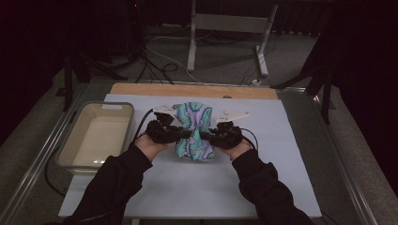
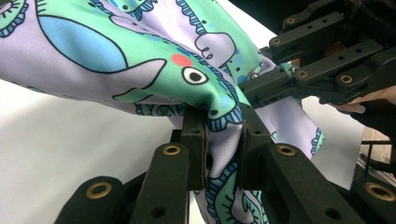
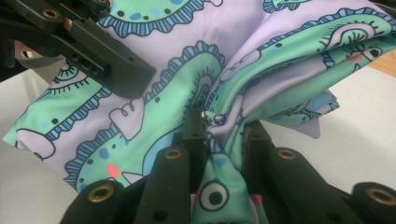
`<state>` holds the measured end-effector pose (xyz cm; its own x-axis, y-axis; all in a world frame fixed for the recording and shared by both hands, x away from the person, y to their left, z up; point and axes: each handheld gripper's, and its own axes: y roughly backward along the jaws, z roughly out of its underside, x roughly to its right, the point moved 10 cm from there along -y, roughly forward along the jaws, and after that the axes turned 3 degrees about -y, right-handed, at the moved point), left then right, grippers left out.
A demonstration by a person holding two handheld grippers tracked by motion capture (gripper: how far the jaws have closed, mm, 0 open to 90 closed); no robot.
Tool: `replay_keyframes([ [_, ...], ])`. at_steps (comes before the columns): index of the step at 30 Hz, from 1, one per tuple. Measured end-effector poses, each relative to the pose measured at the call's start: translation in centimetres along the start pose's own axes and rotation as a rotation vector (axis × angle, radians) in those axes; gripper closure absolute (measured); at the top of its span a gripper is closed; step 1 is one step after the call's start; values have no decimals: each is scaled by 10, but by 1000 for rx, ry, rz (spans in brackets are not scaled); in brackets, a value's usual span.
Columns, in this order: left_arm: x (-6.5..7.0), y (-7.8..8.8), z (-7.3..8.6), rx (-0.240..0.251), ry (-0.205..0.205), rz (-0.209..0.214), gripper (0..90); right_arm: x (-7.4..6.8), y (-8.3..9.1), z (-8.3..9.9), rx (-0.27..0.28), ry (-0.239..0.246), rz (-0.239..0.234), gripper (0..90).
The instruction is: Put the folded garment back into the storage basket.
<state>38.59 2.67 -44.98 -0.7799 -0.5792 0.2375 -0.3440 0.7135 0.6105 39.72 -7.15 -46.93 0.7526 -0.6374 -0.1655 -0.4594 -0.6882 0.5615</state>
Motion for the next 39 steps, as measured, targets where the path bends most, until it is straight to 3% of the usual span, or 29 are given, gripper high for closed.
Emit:
replay_keyframes([
  [24, -26, 50, 18, 6, 29, -62, 774, -43, -37, -28, 18, 26, -52, 771],
  [31, -36, 68, 26, -14, 24, -95, 774, -57, -50, -35, 14, 42, -63, 771],
  [39, -47, 86, 32, 0, 45, -127, 774, -70, -60, -46, 31, 46, -74, 771],
])
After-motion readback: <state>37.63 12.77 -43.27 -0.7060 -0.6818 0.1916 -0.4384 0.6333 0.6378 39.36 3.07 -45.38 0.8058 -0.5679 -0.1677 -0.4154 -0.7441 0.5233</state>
